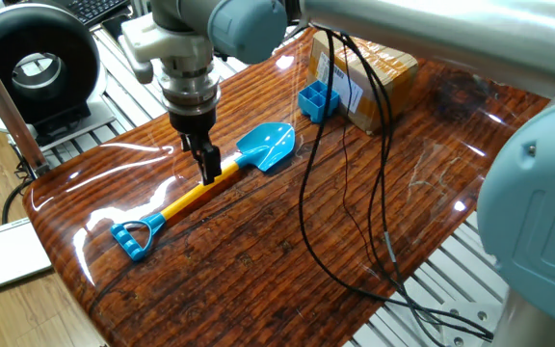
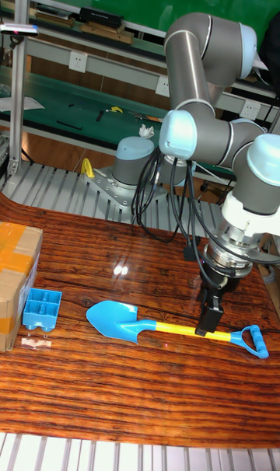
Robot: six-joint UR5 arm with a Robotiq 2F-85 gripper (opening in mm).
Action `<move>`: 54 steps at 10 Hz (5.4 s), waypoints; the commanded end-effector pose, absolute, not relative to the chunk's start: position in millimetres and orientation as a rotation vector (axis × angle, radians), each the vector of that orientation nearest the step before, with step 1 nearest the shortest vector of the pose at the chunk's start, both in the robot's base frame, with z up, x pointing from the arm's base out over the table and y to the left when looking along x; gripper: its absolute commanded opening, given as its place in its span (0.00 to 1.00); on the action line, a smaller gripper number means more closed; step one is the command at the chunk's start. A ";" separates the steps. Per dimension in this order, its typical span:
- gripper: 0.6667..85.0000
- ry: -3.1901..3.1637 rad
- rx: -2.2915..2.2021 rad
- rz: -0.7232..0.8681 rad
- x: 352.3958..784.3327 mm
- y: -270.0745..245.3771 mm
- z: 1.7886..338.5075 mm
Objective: Use a shovel to scoop up an object
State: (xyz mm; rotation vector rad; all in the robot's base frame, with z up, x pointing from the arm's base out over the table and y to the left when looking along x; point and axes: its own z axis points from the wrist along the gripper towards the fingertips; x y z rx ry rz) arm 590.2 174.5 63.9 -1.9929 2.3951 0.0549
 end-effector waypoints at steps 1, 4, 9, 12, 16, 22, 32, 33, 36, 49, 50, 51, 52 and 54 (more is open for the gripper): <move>0.94 2.409 -2.003 0.044 589.6 173.8 65.8; 0.94 2.372 -2.017 0.070 590.4 180.1 66.1; 0.94 2.310 -2.027 0.064 593.1 200.9 36.1; 0.92 2.294 -2.078 0.091 587.0 193.6 42.8; 0.93 2.259 -2.123 0.143 579.4 198.7 43.4; 0.92 2.230 -2.161 0.042 583.6 157.1 27.7; 0.97 2.282 -2.095 0.043 585.2 159.0 28.0; 0.97 2.279 -2.092 0.055 584.8 161.4 28.1; 0.97 2.299 -2.059 0.072 583.8 167.9 27.1; 0.97 2.276 -2.074 0.088 570.8 174.0 16.6; 0.97 2.281 -2.059 0.092 571.6 175.6 16.8; 0.98 2.277 -2.054 0.089 572.4 179.0 16.2; 0.98 2.276 -2.050 0.074 572.3 184.9 13.8; 0.98 2.277 -2.040 0.050 573.6 189.3 6.1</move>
